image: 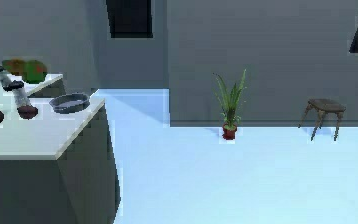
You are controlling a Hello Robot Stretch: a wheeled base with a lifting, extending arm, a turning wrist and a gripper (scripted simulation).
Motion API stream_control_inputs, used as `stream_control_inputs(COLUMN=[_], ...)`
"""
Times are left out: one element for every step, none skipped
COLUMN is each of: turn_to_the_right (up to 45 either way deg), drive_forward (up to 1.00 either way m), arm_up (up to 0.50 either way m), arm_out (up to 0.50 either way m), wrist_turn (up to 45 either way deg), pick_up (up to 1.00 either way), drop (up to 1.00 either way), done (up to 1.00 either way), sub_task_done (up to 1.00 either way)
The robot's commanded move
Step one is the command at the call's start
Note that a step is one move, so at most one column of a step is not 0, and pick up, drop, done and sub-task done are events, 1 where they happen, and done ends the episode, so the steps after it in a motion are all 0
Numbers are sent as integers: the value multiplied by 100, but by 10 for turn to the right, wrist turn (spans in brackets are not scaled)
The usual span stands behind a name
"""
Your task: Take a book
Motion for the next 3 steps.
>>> stream_control_inputs(turn_to_the_right=[0,0,0], drive_forward=[0,0,0], arm_up=[50,34,0], arm_out=[0,0,12], wrist_turn=[0,0,0], pick_up=[0,0,0], drop=[0,0,0], done=[0,0,0], sub_task_done=[0,0,0])
